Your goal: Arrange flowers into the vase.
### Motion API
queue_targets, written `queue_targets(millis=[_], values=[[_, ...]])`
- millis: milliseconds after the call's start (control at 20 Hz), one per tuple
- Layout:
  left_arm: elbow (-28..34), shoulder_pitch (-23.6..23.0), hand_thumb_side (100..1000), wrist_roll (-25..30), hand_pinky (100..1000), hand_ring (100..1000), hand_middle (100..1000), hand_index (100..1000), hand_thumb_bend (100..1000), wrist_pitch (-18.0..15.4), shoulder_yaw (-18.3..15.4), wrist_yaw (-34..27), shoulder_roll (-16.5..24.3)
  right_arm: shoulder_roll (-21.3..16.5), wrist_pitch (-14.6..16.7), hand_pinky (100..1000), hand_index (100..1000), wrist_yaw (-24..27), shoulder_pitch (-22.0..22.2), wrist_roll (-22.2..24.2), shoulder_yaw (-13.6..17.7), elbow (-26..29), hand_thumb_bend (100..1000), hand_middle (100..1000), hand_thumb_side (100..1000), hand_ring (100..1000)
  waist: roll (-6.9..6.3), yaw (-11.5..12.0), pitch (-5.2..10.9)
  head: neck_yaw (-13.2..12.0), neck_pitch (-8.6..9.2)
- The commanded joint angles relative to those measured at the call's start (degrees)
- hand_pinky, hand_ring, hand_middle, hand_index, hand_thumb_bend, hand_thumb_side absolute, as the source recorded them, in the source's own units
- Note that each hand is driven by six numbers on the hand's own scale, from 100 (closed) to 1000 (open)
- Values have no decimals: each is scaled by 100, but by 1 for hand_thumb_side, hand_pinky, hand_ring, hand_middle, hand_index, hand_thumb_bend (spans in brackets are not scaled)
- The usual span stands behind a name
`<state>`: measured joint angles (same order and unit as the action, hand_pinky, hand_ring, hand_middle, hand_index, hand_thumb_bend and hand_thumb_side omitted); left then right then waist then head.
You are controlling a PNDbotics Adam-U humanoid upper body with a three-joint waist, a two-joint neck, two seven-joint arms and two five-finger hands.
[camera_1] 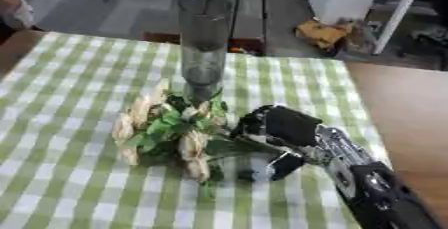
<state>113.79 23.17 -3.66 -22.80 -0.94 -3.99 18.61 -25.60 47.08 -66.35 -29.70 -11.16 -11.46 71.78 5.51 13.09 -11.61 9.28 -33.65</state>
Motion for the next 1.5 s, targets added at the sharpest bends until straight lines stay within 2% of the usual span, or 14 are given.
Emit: queue_targets(millis=[50,200,400,900,1100,1500], values=[[80,54,895,28,668,869,928,994,100,-9,-1,-25,48,-52,-59,562,777,-326,-52,-448,49,-88,431,606,844,580,-29,2,81,21,56],[80,54,893,32,665,870,927,990,100,-9,-2,-28,48,-37,-76,570,790,-532,-47,-686,45,-171,448,604,855,585,-31,1,80,20,56],[80,26,892,73,662,870,926,989,100,-2,4,-16,53,-119,-257,594,839,-351,72,-945,321,-31,462,629,866,625,-47,-27,51,18,58],[80,34,890,114,662,871,924,987,100,-6,16,-27,51,-150,-518,600,855,257,196,-574,510,262,450,638,871,648,-51,-41,24,47,70],[80,36,891,130,662,871,924,987,100,-7,24,-38,42,-72,-522,589,841,104,130,-459,475,203,412,636,870,642,-43,-17,19,84,82],[80,35,892,148,661,871,925,987,100,-7,24,-55,21,278,-700,587,825,-580,78,-411,568,69,383,633,871,635,-29,13,-12,114,103]])
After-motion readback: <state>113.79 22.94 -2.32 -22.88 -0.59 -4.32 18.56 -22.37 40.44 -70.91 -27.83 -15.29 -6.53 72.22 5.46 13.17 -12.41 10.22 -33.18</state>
